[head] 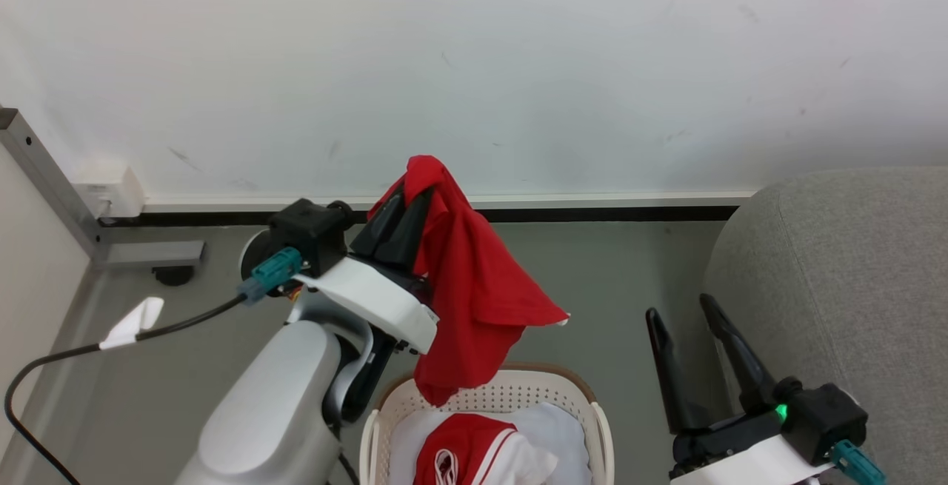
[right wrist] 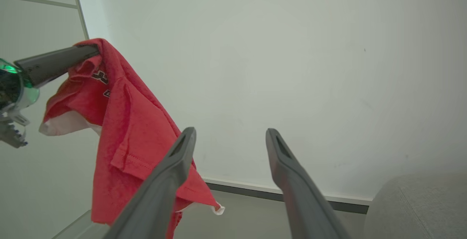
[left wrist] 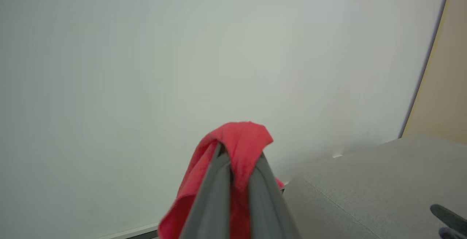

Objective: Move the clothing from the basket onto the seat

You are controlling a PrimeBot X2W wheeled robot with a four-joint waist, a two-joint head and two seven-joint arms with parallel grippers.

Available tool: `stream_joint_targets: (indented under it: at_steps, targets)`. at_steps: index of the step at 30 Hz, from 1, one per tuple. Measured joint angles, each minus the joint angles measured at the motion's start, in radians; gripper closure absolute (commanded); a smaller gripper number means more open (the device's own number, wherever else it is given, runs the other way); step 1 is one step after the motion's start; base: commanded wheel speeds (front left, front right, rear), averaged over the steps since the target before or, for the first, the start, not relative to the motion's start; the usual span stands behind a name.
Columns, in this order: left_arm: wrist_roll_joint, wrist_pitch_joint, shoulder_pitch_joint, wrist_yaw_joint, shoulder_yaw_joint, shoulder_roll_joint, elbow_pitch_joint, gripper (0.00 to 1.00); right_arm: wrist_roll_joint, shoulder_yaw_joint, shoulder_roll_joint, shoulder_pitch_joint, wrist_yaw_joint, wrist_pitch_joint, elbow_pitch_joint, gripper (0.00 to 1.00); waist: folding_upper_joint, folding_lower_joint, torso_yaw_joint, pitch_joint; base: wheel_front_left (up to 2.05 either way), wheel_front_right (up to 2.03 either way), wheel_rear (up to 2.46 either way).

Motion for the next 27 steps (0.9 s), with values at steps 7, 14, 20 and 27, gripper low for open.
stream_joint_targets:
  at_steps: [7, 14, 20, 27]
  targets:
    - [-0.008, 0.023, 0.018, 0.014, -0.003, 0.006, -0.067, 1.00, 0.002, 0.063, -0.008, -0.004, 0.000, 0.000, 0.019, 0.00, 0.0000, 0.0000, 0.006, 0.003, 0.00, 0.00, 0.00]
    - [-0.008, 0.039, 0.026, 0.008, -0.038, -0.005, -0.092, 1.00, 0.002, 0.183, -0.024, -0.026, 0.000, 0.000, 0.058, 0.00, 0.0000, 0.0001, 0.032, 0.003, 0.00, 0.00, 0.00]
    - [-0.009, 0.052, 0.034, -0.007, -0.086, -0.036, -0.110, 1.00, 0.009, 0.278, -0.042, -0.060, 0.000, 0.000, 0.114, 0.00, 0.0000, 0.0001, 0.074, -0.001, 0.00, 0.00, 0.00]
    - [-0.031, 0.069, 0.048, -0.027, -0.150, -0.069, -0.137, 1.00, -0.037, 0.297, -0.047, -0.113, 0.000, 0.000, 0.228, 0.00, 0.0000, 0.0001, 0.132, -0.010, 0.00, 0.00, 0.00]
